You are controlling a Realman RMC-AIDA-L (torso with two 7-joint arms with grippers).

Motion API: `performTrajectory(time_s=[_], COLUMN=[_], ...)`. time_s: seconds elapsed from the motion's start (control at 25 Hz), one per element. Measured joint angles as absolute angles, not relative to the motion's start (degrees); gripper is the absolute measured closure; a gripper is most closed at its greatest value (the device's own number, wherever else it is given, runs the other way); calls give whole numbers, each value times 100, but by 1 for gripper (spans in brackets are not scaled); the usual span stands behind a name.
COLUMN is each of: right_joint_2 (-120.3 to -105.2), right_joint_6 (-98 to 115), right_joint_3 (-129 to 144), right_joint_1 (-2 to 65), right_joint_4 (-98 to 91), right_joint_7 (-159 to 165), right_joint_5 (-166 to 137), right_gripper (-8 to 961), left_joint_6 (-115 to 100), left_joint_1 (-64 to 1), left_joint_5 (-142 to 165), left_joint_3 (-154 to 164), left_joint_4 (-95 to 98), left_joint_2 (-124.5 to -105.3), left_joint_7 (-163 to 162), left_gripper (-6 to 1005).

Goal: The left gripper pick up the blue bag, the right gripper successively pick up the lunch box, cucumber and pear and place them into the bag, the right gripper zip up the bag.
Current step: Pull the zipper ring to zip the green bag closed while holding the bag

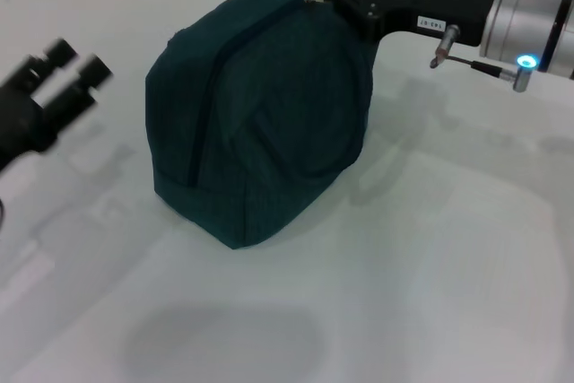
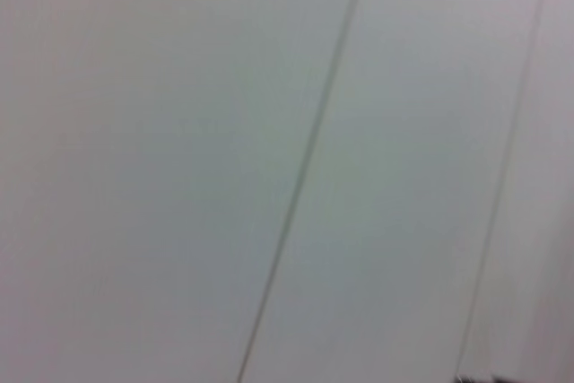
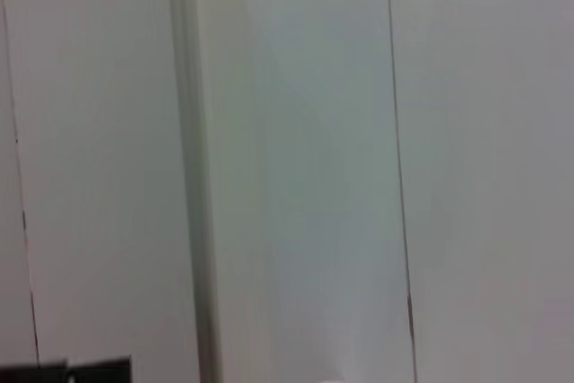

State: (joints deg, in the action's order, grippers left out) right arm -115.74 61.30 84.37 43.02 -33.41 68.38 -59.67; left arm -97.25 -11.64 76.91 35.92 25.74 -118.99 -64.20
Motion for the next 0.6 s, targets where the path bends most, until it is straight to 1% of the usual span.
performTrajectory(time_s=[0.24,0.48,0.6], right_joint_2=[-11573,-11566,-11566], right_joint_6=[6152,6209,6212], right_joint_3=[8437,8437,8437], right_joint_1=[4287,4280,4280], right_joint_4=[-3335,-3308,-3310], right_joint_7=[6798,6652,6624], right_joint_5=[-5981,-5976,-5976], right_gripper=[939,939,939], left_joint_6=[-9678,-9527,-9446], left_joint_1=[-1559,-2271,-2580], left_joint_5=[7792,8779,9300], left_joint_3=[3343,3356,3367], left_joint_4=[3317,4166,4559], left_joint_2=[-11773,-11479,-11410], left_joint_7=[-7838,-8981,-9341], left_gripper=[259,158,114])
